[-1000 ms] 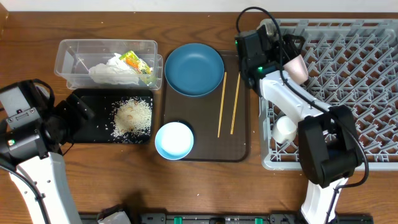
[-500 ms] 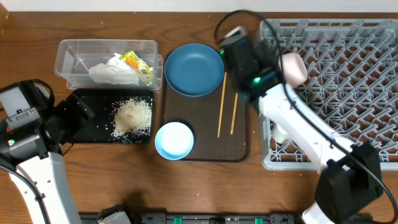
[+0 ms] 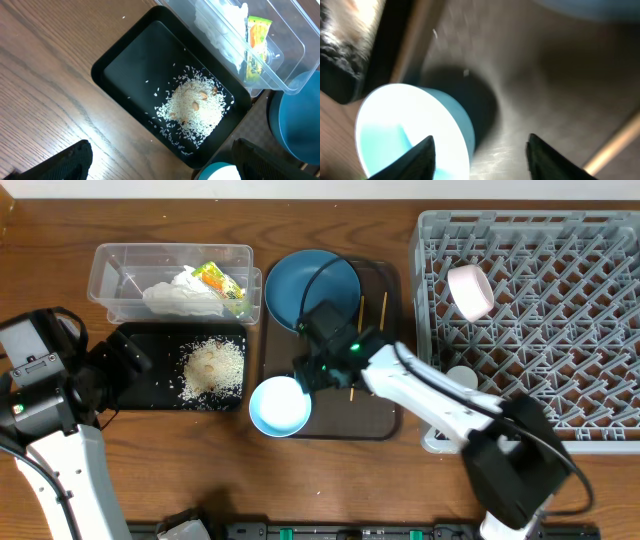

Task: Sort waste into correct bins and load items into the dishwasher rack
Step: 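Grasp the light-blue bowl with the right gripper and lift, then place the light-blue bowl into the dish rack with the right gripper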

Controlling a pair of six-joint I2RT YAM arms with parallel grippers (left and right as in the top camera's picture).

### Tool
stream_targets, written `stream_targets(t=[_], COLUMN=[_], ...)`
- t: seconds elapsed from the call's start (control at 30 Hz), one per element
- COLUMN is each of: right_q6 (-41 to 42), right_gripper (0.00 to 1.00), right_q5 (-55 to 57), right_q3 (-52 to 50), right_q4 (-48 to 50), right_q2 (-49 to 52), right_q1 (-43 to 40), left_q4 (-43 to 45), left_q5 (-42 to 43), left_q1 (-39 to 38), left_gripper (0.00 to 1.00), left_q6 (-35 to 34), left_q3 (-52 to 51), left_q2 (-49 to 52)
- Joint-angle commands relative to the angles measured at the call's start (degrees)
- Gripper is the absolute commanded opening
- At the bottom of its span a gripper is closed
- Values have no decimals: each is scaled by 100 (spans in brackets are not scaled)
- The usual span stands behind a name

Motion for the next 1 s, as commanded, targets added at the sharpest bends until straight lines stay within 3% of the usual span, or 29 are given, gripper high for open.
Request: stream_targets(t=[0.0, 0.07, 0.27, 0.43, 0.63, 0.8, 0.97], right_q6=[575, 577, 660, 649, 435, 435, 437], right_gripper=[48, 40, 2, 1, 1, 1, 1], right_q5=[-313, -400, -402, -400, 92, 1869, 4597], right_q3=[-44, -42, -22, 17, 39, 39, 39], right_q4=[11, -7, -13, -146, -579, -1178, -1718], right_q2=[358, 479, 483, 378, -570, -1812, -2618], right_q1=[166, 205, 173, 155, -57, -564, -1272], left_q4=[-20, -20, -20, -20, -20, -20, -20], left_q5=[-94, -94, -94, -94, -94, -94, -94], left_q1=[22, 22, 22, 22, 22, 22, 22], left_gripper=[92, 92, 92, 92, 92, 92, 92], left_q6=[11, 11, 9, 9, 11, 11, 11], left_q3=[87, 87, 87, 87, 87, 87, 87], left_q2=[2, 2, 2, 2, 2, 2, 2])
